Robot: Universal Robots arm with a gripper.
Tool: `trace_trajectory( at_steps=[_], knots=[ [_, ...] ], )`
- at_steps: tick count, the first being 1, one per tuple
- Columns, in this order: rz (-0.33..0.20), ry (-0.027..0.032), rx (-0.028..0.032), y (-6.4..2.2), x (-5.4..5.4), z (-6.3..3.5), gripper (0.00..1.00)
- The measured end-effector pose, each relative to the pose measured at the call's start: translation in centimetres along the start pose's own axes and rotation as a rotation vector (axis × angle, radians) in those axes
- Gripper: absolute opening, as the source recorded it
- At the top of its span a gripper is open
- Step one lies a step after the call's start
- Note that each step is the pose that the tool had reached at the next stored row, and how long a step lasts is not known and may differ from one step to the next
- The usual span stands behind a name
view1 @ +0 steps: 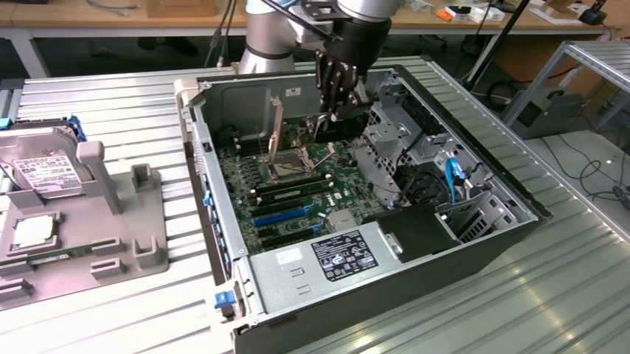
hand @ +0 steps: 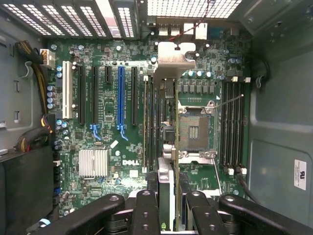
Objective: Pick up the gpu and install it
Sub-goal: 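Insert the gpu into the slot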
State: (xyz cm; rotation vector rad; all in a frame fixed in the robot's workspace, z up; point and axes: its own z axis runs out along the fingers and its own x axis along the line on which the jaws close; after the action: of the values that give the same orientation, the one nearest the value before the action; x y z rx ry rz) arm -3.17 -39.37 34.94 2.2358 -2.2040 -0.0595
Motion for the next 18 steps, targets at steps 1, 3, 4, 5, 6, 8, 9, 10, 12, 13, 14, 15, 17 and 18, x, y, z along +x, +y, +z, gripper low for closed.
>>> trace_trajectory(
  at_steps=[1, 3, 4, 5, 6, 8, 9, 10, 12, 13, 14, 15, 17, 18],
  knots=[
    [0.000, 0.0001, 0.0000, 0.00, 0.00, 0.03, 0.27],
    [0.000, 0.0000, 0.0000, 0.00, 0.00, 0.07, 0.27],
    [0.000, 0.0000, 0.0000, 0.00, 0.00, 0.11, 0.27],
    [0.000, 0.0000, 0.0000, 0.00, 0.00, 0.14, 0.27],
    [0.000, 0.0000, 0.0000, 0.00, 0.00, 0.17, 0.27],
    [0.000, 0.0000, 0.0000, -0.01, 0.01, 0.22, 0.27],
    [0.000, 0.0001, 0.0000, -0.01, 0.01, 0.23, 0.27],
    [0.000, 0.0000, 0.0000, -0.01, 0.01, 0.25, 0.27],
    [0.000, 0.0000, 0.0000, -0.01, 0.01, 0.27, 0.27],
    [0.000, 0.0000, 0.0001, -0.01, 0.01, 0.30, 0.27],
    [0.000, 0.0000, 0.0000, -0.01, 0.01, 0.33, 0.27],
    [0.000, -0.0001, 0.0000, -0.01, 0.01, 0.36, 0.27],
    [0.000, 0.0000, 0.0000, -0.01, 0.01, 0.41, 0.27],
    [0.000, 0.0000, 0.0000, -0.01, 0.01, 0.43, 0.27]
  ],
)
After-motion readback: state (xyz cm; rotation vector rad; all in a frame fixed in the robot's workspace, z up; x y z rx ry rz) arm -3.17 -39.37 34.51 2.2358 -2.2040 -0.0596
